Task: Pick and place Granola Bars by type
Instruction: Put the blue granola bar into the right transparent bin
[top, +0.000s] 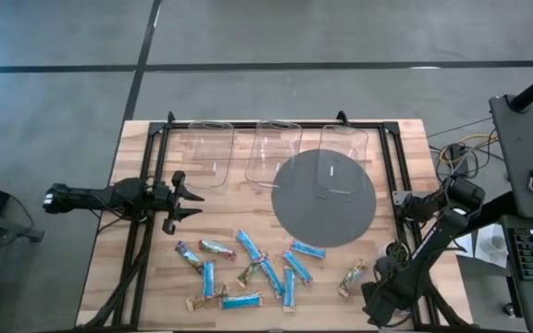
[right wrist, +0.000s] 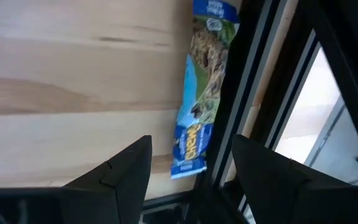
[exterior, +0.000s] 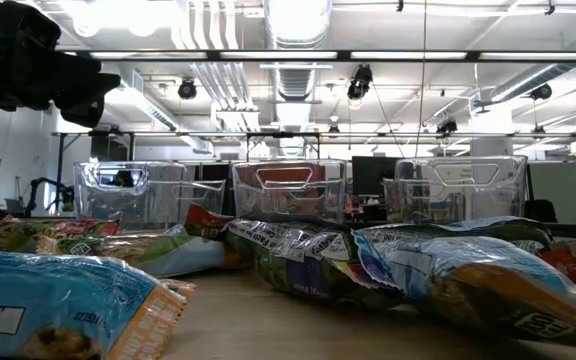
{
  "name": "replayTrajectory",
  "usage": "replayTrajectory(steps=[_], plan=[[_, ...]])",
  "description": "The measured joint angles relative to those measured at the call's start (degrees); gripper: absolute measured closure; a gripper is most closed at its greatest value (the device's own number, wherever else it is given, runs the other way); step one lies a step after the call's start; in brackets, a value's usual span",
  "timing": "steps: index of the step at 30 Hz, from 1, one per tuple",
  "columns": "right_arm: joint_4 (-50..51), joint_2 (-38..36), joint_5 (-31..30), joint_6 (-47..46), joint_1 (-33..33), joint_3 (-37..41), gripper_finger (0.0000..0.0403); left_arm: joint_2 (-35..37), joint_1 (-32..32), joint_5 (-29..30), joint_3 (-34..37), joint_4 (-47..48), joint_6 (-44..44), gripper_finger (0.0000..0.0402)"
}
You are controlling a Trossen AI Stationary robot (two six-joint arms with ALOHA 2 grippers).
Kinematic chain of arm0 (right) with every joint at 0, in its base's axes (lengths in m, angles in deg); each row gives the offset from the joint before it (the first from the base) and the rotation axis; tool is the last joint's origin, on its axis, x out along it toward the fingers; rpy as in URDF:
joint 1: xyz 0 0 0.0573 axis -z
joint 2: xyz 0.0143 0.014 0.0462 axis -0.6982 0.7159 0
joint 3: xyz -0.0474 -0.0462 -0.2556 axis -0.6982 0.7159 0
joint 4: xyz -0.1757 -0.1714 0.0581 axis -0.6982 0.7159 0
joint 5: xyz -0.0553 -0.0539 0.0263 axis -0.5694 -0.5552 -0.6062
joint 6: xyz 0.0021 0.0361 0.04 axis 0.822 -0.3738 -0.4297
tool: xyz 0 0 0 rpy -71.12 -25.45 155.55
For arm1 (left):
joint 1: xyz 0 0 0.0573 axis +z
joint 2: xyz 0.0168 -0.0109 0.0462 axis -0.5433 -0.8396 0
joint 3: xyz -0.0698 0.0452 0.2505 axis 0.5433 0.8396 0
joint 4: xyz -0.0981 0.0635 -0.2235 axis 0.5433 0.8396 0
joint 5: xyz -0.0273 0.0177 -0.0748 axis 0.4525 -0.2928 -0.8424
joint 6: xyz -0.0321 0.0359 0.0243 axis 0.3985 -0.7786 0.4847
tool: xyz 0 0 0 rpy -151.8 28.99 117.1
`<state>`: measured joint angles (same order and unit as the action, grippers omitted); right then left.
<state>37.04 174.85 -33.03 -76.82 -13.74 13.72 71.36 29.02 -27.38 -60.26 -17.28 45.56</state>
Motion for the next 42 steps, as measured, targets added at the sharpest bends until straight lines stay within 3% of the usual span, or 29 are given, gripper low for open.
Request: replayTrajectory(steps=[9, 13, 17, 24, 42], plan=[[-3.27, 0.1, 2.18, 7.89, 0.42, 3.87, 0.0188, 0.0, 0.01, -0.01, 0.0, 0.0, -0.02, 0.0266], [-4.26, 0.16, 1.72, 22.47, 0.65, 4.12, 0.0188, 0.02, 0.01, 0.0, -0.01, 0.0, 0.0, 0.0266], [-6.57, 0.13, 5.62, 38.73, 0.75, 4.57, 0.0188, 0.01, -0.01, 0.0, -0.01, 0.0, 0.0, 0.0266], [-6.81, 0.13, 12.58, 52.89, 0.79, 7.05, 0.0188, 0.01, -0.01, -0.01, 0.0, 0.0, 0.0, 0.0266], [-11.7, 0.11, 16.9, 66.75, 1.23, 8.36, 0.0188, 0.0, 0.01, -0.01, 0.0, 0.0, -0.02, 0.0266]])
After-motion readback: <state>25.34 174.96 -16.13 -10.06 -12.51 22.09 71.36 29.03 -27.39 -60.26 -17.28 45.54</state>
